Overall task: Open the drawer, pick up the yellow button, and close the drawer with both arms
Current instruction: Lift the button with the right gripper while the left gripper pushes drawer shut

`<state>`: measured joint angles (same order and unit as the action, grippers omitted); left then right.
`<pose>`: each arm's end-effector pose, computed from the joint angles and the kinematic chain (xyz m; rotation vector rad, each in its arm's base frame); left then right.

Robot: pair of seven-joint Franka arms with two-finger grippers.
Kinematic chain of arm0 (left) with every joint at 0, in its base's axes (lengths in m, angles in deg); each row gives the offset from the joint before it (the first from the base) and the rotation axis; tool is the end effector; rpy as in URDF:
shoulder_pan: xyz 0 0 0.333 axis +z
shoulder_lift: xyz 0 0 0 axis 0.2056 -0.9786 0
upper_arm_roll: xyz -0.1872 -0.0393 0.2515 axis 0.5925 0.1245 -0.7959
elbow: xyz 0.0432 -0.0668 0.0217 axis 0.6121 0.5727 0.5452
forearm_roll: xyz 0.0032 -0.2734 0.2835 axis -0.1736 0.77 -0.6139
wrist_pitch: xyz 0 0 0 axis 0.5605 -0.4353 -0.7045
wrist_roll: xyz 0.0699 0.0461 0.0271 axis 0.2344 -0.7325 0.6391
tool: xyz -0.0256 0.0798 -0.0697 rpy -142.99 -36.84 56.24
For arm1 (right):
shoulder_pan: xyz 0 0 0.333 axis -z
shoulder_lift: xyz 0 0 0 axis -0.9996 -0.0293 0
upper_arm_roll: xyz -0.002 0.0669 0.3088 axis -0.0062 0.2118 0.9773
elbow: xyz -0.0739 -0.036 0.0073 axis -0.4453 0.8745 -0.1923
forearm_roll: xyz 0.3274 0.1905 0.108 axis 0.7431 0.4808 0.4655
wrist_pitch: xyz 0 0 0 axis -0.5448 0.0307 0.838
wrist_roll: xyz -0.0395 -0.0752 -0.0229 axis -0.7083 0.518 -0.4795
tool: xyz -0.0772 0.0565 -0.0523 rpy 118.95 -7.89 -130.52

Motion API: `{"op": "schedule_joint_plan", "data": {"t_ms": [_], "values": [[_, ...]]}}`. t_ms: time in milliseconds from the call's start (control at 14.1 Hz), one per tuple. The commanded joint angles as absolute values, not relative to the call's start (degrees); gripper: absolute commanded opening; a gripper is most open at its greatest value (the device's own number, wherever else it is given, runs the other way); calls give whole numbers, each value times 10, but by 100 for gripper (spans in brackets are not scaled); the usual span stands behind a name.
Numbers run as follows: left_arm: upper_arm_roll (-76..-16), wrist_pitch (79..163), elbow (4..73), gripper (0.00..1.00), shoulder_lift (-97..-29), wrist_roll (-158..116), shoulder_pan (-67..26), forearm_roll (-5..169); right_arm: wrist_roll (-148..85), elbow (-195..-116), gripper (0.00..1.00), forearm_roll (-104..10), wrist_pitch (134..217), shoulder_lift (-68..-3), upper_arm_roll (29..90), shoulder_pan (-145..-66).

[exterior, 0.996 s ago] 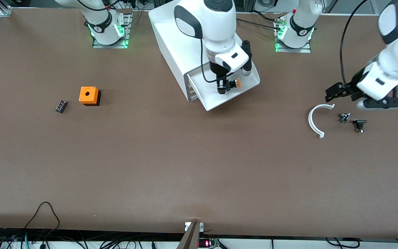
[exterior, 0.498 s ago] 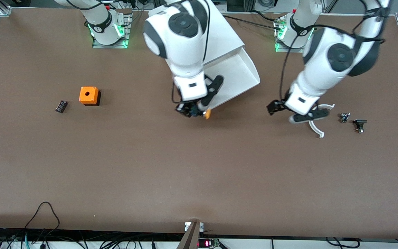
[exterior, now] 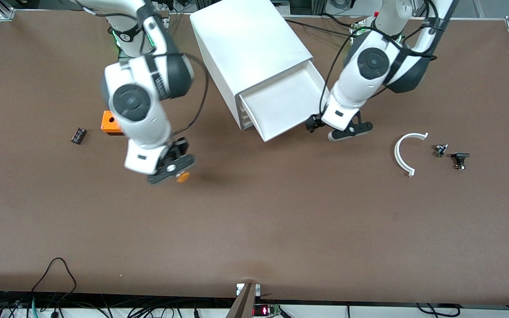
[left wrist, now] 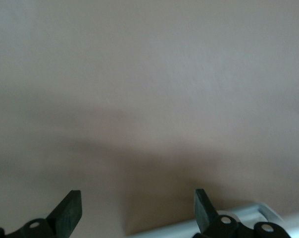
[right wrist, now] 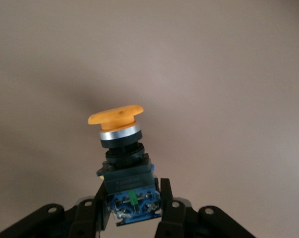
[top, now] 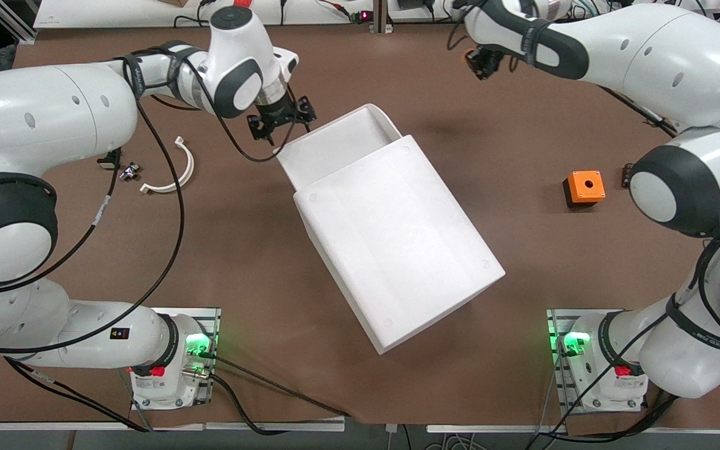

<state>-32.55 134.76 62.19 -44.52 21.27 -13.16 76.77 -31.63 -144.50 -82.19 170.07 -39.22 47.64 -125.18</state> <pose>0.4662 -0.3010 0.3487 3.0049 0.4876 -0.0995 0.6295 0.2528 0.3851 2.9460 0.6698 -0.0752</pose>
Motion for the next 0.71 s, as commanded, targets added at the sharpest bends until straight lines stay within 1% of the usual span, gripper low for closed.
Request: {"op": "schedule_joint_plan", "data": {"t_ms": [0, 142, 213, 356, 427, 498, 640], "values": [[-271, 1352, 655, 100, -431, 231, -125, 801, -275, -1528, 30, -822, 1722, -351, 490, -1200], [-227, 1356, 668, 100, -430, 234, -125, 867, -282, -1567, 30, -821, 1741, -343, 492, -1169], [-217, 1355, 668, 100, -430, 234, -125, 889, -286, -1595, 30, -822, 1767, -339, 492, -1156], [-183, 1354, 676, 100, -430, 232, -125, 899, -348, -1668, 30, -824, 1861, -332, 492, -1127], [-178, 1354, 677, 100, -430, 232, -125, 903, -394, -1696, 30, -822, 1908, -331, 493, -1102], [-178, 1354, 676, 100, -430, 231, -125, 915, -420, -1710, 30, -820, 1938, -332, 493, -1079], [-180, 1352, 676, 100, -430, 224, -117, 922, -427, -1714, 30, -820, 1943, -338, 493, -1052]]}}
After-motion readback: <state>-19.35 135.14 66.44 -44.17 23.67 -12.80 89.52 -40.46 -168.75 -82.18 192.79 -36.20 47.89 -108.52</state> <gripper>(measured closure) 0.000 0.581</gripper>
